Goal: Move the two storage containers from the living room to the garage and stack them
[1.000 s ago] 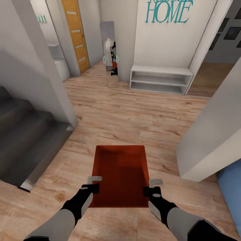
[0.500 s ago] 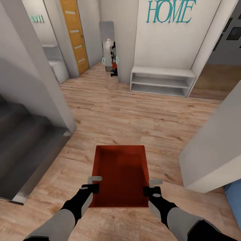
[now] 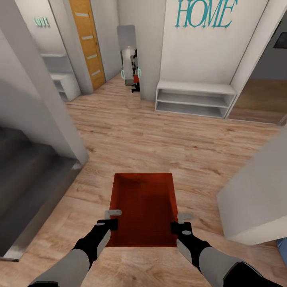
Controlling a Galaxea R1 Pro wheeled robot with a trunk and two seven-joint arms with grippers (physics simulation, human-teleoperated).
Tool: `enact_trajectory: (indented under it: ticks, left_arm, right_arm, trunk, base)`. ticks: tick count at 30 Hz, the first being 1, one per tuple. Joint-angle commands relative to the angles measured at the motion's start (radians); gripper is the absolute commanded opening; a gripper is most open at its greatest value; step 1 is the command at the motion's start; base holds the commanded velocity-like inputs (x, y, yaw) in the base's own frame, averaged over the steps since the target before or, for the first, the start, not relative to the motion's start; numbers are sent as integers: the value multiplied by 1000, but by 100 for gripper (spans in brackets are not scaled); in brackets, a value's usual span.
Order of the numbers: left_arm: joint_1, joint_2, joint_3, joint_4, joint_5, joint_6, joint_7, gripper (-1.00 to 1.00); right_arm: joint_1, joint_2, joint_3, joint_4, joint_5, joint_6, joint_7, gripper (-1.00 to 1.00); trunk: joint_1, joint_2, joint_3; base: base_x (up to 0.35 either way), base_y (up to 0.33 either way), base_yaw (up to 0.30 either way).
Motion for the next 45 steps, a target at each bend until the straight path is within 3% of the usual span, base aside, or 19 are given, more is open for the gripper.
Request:
enact_trajectory:
  ticks: [1, 45]
  left_arm:
    - [-1, 10, 12, -69, 1, 7, 5, -100]
    - [-1, 10, 13, -68, 1, 9, 6, -100]
  right_arm:
    - [0, -1, 23, 33, -13, -3, 1, -100]
    - [0, 0, 23, 35, -13, -4, 1, -100]
  trunk:
    - [1, -1, -1]
    - [1, -1, -1]
  base:
    - [322, 0, 0]
    - [322, 0, 0]
